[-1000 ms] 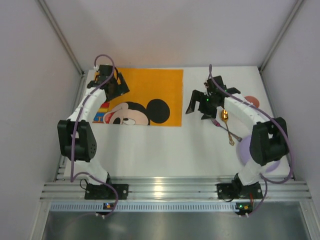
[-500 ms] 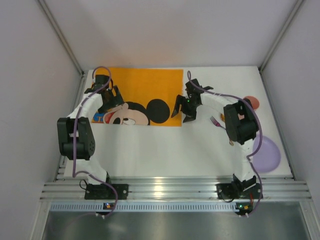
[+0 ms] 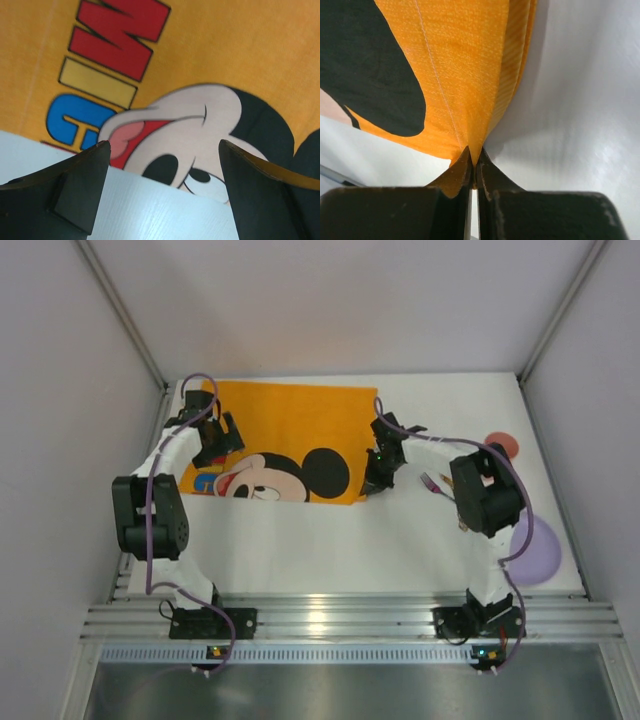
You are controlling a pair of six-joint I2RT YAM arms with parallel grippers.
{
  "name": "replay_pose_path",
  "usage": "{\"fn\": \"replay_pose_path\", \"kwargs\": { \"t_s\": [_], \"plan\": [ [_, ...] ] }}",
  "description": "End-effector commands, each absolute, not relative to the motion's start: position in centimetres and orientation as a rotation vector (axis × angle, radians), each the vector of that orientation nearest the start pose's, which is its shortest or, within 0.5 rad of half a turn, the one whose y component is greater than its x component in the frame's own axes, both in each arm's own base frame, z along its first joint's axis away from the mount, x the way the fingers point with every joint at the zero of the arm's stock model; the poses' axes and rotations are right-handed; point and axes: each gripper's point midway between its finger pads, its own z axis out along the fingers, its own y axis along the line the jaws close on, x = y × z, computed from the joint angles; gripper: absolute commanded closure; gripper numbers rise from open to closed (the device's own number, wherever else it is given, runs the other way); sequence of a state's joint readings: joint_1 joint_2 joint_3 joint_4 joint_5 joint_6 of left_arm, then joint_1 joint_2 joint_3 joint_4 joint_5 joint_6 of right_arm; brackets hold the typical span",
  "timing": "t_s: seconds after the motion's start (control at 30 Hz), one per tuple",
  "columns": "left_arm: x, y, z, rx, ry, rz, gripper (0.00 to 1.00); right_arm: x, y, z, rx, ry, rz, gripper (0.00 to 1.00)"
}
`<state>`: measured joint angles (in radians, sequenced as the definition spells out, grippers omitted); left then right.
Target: Set the dinner table for one person
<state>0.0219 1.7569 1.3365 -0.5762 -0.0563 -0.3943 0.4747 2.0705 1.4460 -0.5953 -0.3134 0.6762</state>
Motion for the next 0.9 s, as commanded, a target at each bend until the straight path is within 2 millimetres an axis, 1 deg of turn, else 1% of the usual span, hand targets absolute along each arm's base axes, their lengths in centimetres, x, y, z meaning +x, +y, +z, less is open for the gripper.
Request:
{"fn": "replay_pose_path", "kwargs": {
  "t_s": [0.0,0.1,0.13,0.17,0.23,0.27,0.3,0.33,0.37,0.4,0.47,0.5,0.53,0.57,0.6,0.63,0.67,0.7,0.73,0.8,0.83,0.87],
  "plan": [
    [42.3,-0.2,11.0,-0.548,2.467,-0.124,0.06,32.0,22.1,3.0,0.178,2.940,0.461,1.00],
    [42.2,-0.6,10.7,-0.556,2.478,-0.149,0.07,29.4,19.7,2.9,0.166,2.990,0.418,1.00],
    [42.2,-0.5,10.6,-0.563,2.479,-0.147,0.07,28.2,18.9,2.4,0.166,3.020,0.397,1.00],
    [42.1,-0.6,10.6,-0.565,2.479,-0.151,0.07,28.0,18.3,2.8,0.155,3.008,0.381,1.00],
    [41.9,-0.6,10.7,-0.572,2.475,-0.154,0.07,26.7,16.6,2.6,0.141,3.038,0.304,1.00],
    [41.7,-0.6,10.6,-0.576,2.478,-0.154,0.07,26.7,15.6,3.0,0.137,3.018,0.255,1.00],
    [41.6,-1.1,10.7,-0.569,2.482,-0.188,0.07,26.3,14.9,3.2,0.139,3.025,0.218,1.00],
    [41.6,-1.1,11.1,-0.571,2.471,-0.194,0.07,25.9,14.2,3.3,0.146,3.025,0.189,1.00],
    [41.3,-1.2,11.0,-0.573,2.473,-0.196,0.07,26.2,13.1,3.8,0.169,3.000,0.147,1.00],
    [41.2,-1.2,11.0,-0.575,2.473,-0.196,0.07,25.9,12.3,4.1,0.185,3.002,0.118,1.00],
    [40.8,-1.2,11.1,-0.582,2.465,-0.198,0.07,26.1,10.9,4.7,0.208,2.978,0.102,1.00],
    [40.7,-1.2,11.4,-0.582,2.456,-0.201,0.07,26.1,10.6,4.9,0.205,2.977,0.102,1.00],
    [40.4,-1.2,11.2,-0.590,2.457,-0.201,0.07,26.4,10.3,5.3,0.198,2.963,0.105,0.93],
    [40.3,-1.2,11.1,-0.592,2.457,-0.203,0.07,26.5,10.1,5.5,0.162,2.966,0.099,0.84],
    [40.2,-1.3,11.4,-0.591,2.448,-0.208,0.07,26.6,10.1,5.9,0.138,2.960,0.103,0.56],
    [40.2,-1.3,11.5,-0.590,2.447,-0.209,0.07,27.3,10.1,7.0,0.117,2.929,0.113,0.41],
    [40.0,-1.3,11.4,-0.595,2.448,-0.209,0.07,27.4,9.7,7.7,0.077,2.922,0.081,0.28],
    [40.0,-1.3,11.8,-0.594,2.437,-0.210,0.07,28.4,10.0,9.2,0.058,2.882,0.101,0.12],
    [40.0,-1.3,11.9,-0.594,2.432,-0.209,0.07,28.8,10.1,10.5,0.045,2.852,0.114,0.08],
    [40.0,-1.2,12.5,-0.589,2.409,-0.210,0.07,29.0,10.3,12.4,0.021,2.827,0.135,0.05],
    [40.0,-1.1,12.6,-0.589,2.401,-0.207,0.07,29.7,10.5,14.1,0.023,2.781,0.153,0.04],
    [40.0,-1.1,12.7,-0.591,2.391,-0.208,0.06,29.7,10.3,14.7,0.043,2.775,0.139,0.04]
  ]
}}
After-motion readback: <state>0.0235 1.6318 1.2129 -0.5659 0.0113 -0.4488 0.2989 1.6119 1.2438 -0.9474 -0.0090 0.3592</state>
